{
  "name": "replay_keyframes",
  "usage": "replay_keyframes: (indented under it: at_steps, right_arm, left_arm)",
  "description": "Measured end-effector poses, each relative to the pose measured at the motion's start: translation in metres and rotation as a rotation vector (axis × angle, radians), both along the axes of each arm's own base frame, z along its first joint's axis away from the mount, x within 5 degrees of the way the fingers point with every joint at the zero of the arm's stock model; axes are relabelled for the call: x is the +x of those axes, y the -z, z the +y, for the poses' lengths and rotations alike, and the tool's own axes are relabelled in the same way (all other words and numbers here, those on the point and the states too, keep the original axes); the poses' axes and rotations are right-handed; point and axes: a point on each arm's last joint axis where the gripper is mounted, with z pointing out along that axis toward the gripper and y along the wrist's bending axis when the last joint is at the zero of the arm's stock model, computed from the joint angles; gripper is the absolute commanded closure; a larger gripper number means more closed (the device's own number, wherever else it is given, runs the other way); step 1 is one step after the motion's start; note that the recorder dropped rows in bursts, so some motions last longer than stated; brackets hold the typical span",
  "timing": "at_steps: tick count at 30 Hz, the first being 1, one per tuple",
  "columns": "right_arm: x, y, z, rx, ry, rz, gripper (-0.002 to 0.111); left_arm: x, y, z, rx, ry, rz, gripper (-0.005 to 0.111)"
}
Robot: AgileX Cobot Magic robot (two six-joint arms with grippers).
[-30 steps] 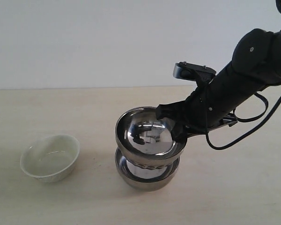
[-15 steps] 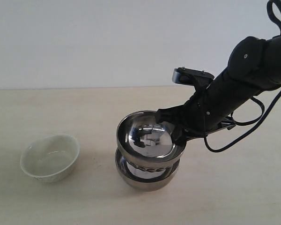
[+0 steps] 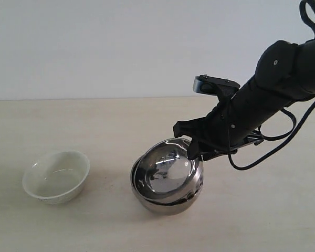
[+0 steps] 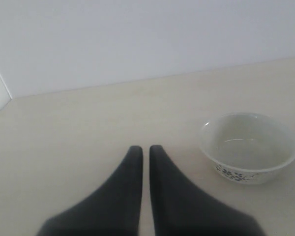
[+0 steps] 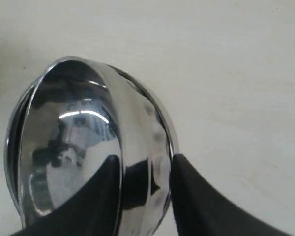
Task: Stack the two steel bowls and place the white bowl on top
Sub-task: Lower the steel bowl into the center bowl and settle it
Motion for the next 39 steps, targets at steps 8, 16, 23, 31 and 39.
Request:
replay_keyframes:
  at_steps: [8,16,23,31,39]
  right_arm:
    - [0.0001,-0.0002,0.0001,0.000,0.000,-0.001,0.071]
    - [0.0003,-0.0002,0.0000,0.000,-0.001,-0.003,0.108]
    - [0.0003,0.0006,-0.0001,-0.002,0.003,0.002,0.108]
    - [-0.0002,0.0007,-0.0001,-0.001,0.007,0.010,0.108]
    - [-0.0011,0.0010,-0.0001,-0.002,0.004,0.020,0.108]
  left_arm:
    - [0.0000,0.0000,0.0000,0.000,0.000,0.000,0.103]
    - [0.0000,0.0000,0.0000,0.000,0.000,0.000,0.103]
    - [0.0000,0.0000,0.0000,0.000,0.000,0.000,0.103]
    - [0.0000,0.0000,0.0000,0.000,0.000,0.000,0.103]
    - [0.0000,0.0000,0.0000,0.000,0.000,0.000,0.103]
